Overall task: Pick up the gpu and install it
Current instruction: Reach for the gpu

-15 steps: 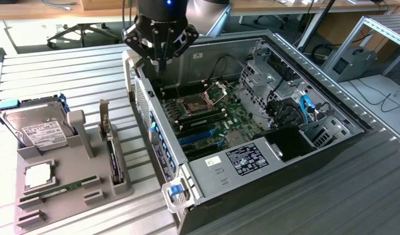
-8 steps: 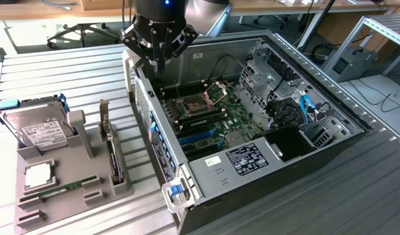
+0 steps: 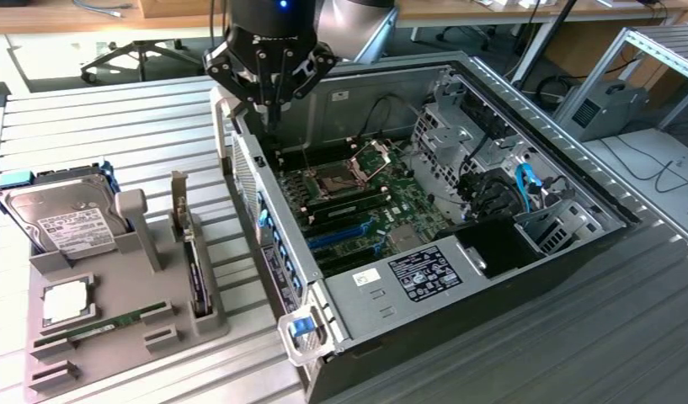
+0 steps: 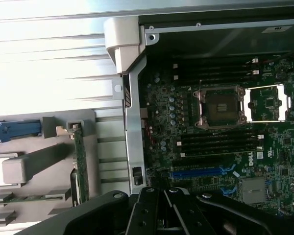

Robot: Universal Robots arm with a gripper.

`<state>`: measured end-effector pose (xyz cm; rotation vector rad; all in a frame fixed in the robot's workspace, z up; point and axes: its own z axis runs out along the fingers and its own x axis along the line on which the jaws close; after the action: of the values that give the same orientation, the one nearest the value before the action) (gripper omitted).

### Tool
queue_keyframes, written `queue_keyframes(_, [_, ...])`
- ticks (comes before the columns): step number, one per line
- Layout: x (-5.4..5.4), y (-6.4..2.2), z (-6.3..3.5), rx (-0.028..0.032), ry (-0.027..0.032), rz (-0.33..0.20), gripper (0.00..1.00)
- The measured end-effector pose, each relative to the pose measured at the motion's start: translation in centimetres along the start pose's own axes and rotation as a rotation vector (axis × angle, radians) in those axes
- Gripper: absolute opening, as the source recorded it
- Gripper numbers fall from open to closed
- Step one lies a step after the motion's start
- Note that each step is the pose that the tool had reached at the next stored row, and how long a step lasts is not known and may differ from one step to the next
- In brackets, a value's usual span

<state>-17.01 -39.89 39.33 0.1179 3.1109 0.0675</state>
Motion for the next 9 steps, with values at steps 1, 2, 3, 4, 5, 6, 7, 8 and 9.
queue_keyframes(1, [0.03,0.0,0.0,0.0,0.0,0.0,0.11])
queue_keyframes(2, [0.06,0.0,0.0,0.0,0.0,0.0,0.11])
queue_keyframes(3, [0.1,-0.01,0.0,0.0,0.0,0.0,0.11])
queue_keyframes(4, [0.15,-0.01,0.0,0.0,0.0,0.0,0.11])
queue_keyframes(5, [0.2,-0.01,0.0,0.0,0.0,0.0,0.11])
queue_keyframes(6, [0.23,-0.02,-0.01,0.0001,0.0,0.0,0.11])
queue_keyframes(7, [0.26,-0.02,-0.01,0.0,0.0,0.0,0.11])
queue_keyframes(8, [0.29,-0.02,-0.01,0.0,0.0,0.0,0.11])
queue_keyframes(9, [0.31,-0.02,-0.01,0.0,0.0,0.0,0.11])
